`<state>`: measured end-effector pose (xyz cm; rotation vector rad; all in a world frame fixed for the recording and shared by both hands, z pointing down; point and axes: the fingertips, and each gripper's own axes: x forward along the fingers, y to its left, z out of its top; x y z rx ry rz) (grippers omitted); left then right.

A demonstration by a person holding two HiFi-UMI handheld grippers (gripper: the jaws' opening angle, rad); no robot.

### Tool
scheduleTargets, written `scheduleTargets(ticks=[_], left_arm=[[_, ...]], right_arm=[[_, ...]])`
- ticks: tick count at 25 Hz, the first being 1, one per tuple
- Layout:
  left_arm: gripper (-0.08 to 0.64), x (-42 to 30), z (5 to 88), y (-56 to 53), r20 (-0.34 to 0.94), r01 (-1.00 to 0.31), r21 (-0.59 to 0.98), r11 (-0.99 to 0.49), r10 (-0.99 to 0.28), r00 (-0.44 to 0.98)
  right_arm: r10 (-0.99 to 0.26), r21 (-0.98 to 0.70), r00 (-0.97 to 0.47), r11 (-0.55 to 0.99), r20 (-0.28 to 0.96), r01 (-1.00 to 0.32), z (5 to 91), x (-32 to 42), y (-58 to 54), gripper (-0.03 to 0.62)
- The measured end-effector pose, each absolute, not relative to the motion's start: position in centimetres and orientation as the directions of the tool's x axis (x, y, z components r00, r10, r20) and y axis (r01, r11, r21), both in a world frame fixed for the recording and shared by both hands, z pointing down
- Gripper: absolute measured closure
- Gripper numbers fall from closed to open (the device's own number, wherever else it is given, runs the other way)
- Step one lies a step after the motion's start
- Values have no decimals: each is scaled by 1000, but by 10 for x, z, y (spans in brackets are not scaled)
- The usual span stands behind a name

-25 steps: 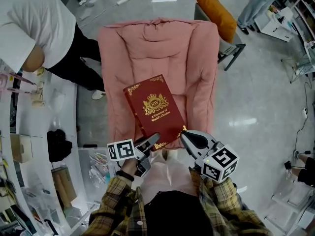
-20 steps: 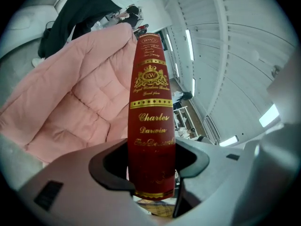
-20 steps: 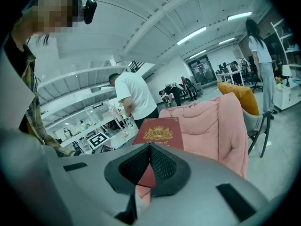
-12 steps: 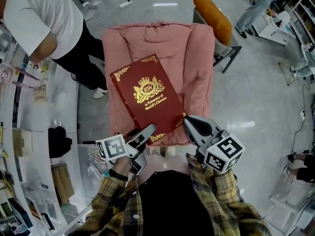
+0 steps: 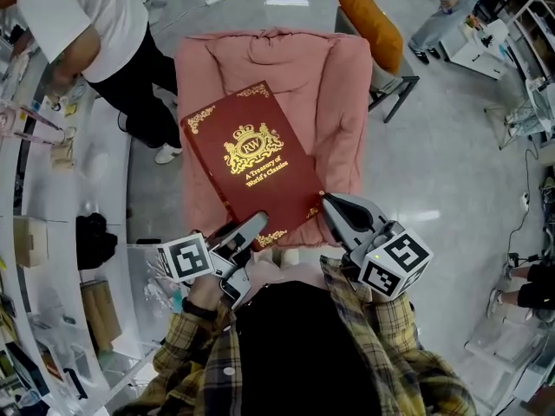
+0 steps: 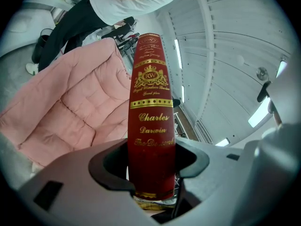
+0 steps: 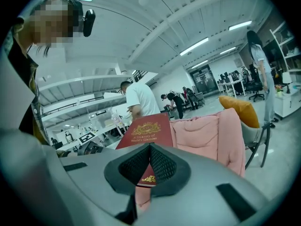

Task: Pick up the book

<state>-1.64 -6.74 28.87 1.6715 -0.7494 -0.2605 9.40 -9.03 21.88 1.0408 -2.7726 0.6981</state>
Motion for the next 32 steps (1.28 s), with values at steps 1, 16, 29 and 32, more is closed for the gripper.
scheduleTargets(ticks=[1, 16, 29, 32], left_arm=[[308, -17, 289, -67, 227, -324, 945, -55, -604, 764], [308, -18, 285, -61, 215, -308, 950, -53, -604, 768], [308, -15, 284, -61, 207, -301, 951, -71, -578, 790], [308, -14, 284, -61, 205, -297, 952, -71, -573, 794]], right_arm=[[-596, -382, -764, 664, 249, -643, 219, 92, -90, 575], [-574, -366, -774, 683, 267, -632, 224, 85, -81, 575], [-587, -356, -760, 672, 280, -650, 225, 85, -74, 575], [-590, -357, -757, 668, 281, -653, 226, 86, -74, 575]])
